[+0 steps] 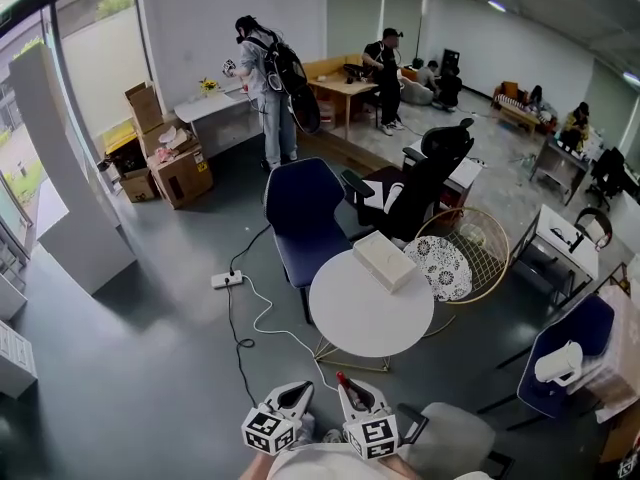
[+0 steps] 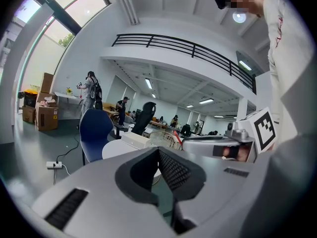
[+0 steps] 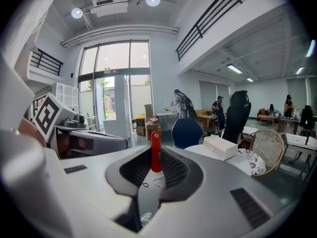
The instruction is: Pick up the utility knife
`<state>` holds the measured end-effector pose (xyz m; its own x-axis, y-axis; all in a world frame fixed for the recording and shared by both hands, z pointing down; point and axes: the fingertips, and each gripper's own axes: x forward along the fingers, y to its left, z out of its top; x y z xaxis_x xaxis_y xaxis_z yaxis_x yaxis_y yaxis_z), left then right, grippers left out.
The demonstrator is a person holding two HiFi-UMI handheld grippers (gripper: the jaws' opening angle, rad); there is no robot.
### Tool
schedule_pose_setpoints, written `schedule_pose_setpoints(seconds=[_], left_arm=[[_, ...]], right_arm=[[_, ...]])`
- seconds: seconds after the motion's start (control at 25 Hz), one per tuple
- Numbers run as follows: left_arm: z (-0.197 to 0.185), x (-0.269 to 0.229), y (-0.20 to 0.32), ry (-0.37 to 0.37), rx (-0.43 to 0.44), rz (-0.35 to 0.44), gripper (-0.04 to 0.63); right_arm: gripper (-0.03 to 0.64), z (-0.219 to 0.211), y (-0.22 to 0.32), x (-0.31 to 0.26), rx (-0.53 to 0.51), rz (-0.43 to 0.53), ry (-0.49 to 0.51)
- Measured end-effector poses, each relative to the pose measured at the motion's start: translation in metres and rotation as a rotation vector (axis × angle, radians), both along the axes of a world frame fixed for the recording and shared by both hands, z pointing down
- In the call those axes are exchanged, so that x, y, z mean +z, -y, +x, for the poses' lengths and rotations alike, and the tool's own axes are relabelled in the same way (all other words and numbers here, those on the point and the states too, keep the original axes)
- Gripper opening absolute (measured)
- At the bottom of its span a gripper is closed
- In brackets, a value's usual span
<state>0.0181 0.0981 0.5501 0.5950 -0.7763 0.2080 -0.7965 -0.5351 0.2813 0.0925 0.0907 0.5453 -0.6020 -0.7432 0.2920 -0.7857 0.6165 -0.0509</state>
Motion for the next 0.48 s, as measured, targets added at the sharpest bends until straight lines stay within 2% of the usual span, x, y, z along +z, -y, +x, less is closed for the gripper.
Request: schedule_pose_setpoints(seconds=[0.48], left_arm=[[0.007, -0.005, 0.0, -0.003, 0.007, 0.025, 0.012]], right_arm=[[0.064, 0.01, 0.0, -0.005, 0.013, 0.023, -0.013]])
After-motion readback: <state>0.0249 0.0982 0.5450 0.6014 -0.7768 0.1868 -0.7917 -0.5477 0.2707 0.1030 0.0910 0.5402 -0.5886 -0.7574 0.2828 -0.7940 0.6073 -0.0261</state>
